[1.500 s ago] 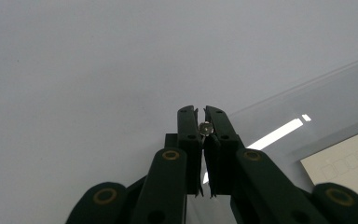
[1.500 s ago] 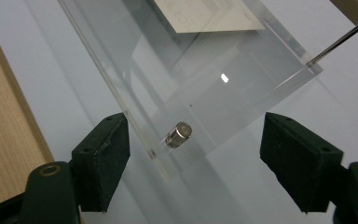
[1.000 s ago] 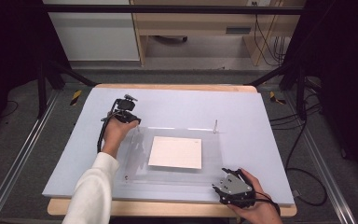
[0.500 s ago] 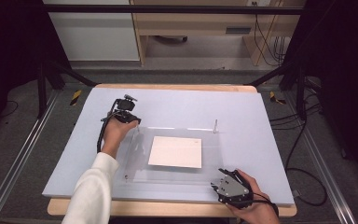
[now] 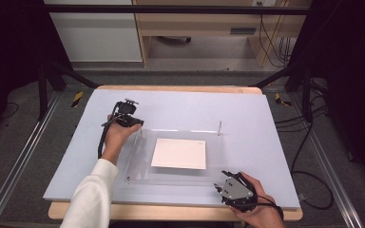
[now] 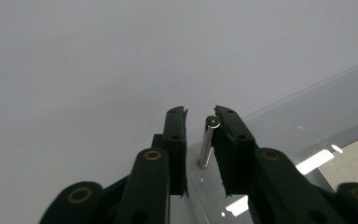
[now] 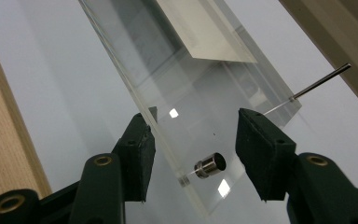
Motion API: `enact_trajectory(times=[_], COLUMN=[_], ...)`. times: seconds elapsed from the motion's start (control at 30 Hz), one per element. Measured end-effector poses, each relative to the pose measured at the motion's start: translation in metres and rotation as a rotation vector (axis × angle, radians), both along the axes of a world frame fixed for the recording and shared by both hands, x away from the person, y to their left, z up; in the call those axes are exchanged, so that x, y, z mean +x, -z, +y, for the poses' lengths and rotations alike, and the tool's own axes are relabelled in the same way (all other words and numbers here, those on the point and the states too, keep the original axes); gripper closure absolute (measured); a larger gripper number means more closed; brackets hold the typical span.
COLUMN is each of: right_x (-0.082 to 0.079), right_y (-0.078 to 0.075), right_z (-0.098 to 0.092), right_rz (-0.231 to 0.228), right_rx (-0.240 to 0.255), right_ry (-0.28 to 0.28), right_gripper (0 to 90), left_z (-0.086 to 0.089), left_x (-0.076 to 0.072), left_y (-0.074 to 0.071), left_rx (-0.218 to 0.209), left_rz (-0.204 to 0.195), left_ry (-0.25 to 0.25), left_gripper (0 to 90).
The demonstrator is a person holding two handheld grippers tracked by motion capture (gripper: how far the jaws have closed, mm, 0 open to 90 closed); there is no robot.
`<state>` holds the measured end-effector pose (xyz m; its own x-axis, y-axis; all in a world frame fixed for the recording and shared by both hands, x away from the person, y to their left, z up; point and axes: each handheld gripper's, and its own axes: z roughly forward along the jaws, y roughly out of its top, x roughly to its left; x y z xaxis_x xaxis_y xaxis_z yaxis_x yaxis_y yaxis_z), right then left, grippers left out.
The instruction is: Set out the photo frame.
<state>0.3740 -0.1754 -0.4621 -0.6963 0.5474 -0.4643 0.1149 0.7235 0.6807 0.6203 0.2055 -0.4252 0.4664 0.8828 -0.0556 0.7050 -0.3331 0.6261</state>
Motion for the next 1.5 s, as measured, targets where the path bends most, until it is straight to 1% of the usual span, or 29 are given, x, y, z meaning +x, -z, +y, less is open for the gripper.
enact_trajectory(times=[0.07,0.1,0.17,0.2,0.27,0.3,0.37,0.4,0.43,0.47,0.5,0.53,0.6,0.67,0.73,0.8,0.9,0.93,1.0,1.1,1.2,1.3,1.4,1.5], right_x=[0.000,0.000,0.000,0.000,0.000,0.001,0.001,0.002,0.002,0.003,0.004,0.004,0.005,0.006,0.008,0.009,0.011,0.012,0.012,0.014,0.016,0.018,0.019,0.020], right_y=[-0.001,-0.001,-0.002,-0.003,-0.004,-0.006,-0.009,-0.011,-0.013,-0.015,-0.017,-0.018,-0.021,-0.024,-0.027,-0.029,-0.032,-0.034,-0.036,-0.040,-0.043,-0.047,-0.049,-0.051], right_z=[0.000,0.000,0.001,0.001,0.001,0.000,0.000,-0.001,-0.001,-0.001,0.000,0.000,0.000,0.000,0.000,0.000,0.000,0.000,0.000,0.000,-0.001,-0.001,-0.001,-0.001], right_rz=[-0.001,0.000,0.003,0.001,0.005,0.003,0.006,0.005,0.005,0.012,0.019,0.025,0.033,0.039,0.048,0.059,0.072,0.073,0.080,0.084,0.089,0.098,0.108,0.116], right_rx=[-0.001,-0.001,0.000,-0.002,0.005,0.009,0.024,0.028,0.029,0.031,0.028,0.028,0.025,0.024,0.023,0.024,0.022,0.022,0.025,0.034,0.042,0.047,0.045,0.040], right_ry=[0.001,0.002,0.006,0.007,0.006,0.007,0.010,0.013,0.014,0.016,0.015,0.020,0.020,0.017,0.018,0.017,0.019,0.017,0.022,0.020,0.021,0.024,0.022,0.019], right_gripper=[48.5,48.6,48.8,49.1,49.4,49.5,50.0,50.4,50.7,50.7,50.7,50.8,51.0,51.2,51.2,51.2,51.2,51.3,51.4,51.9,52.0,52.1,52.2,52.2], left_z=[0.003,0.006,0.010,0.011,0.015,0.017,0.019,0.020,0.022,0.023,0.024,0.025,0.026,0.025,0.025,0.024,0.024,0.024,0.025,0.025,0.026,0.027,0.027,0.027], left_x=[-0.005,-0.009,-0.017,-0.021,-0.032,-0.037,-0.047,-0.054,-0.059,-0.064,-0.069,-0.073,-0.081,-0.089,-0.098,-0.106,-0.115,-0.117,-0.123,-0.131,-0.136,-0.143,-0.152,-0.163], left_y=[-0.004,-0.007,-0.014,-0.018,-0.027,-0.031,-0.036,-0.040,-0.043,-0.046,-0.048,-0.050,-0.053,-0.055,-0.056,-0.057,-0.058,-0.058,-0.058,-0.059,-0.061,-0.066,-0.073,-0.078], left_rx=[0.003,-0.007,-0.015,-0.015,-0.013,-0.027,-0.036,-0.031,-0.014,-0.018,-0.037,-0.049,-0.058,-0.059,-0.075,-0.073,-0.104,-0.106,-0.124,-0.131,-0.119,-0.122,-0.098,-0.075], left_rz=[-0.038,-0.068,-0.112,-0.127,-0.182,-0.204,-0.225,-0.244,-0.255,-0.266,-0.277,-0.281,-0.296,-0.302,-0.319,-0.336,-0.347,-0.352,-0.361,-0.370,-0.377,-0.385,-0.361,-0.369], left_ry=[-0.001,-0.001,0.004,0.004,0.010,0.014,0.032,0.034,0.031,0.032,0.031,0.035,0.046,0.065,0.078,0.087,0.096,0.107,0.125,0.151,0.166,0.176,0.204,0.229], left_gripper=[64.7,60.5,53.9,50.2,44.5,41.8,35.8,34.7,34.6,34.6,34.2,33.4,31.7,29.9,26.7,23.0,17.5,16.1,12.4,11.1,10.9,10.8,11.1,13.6])
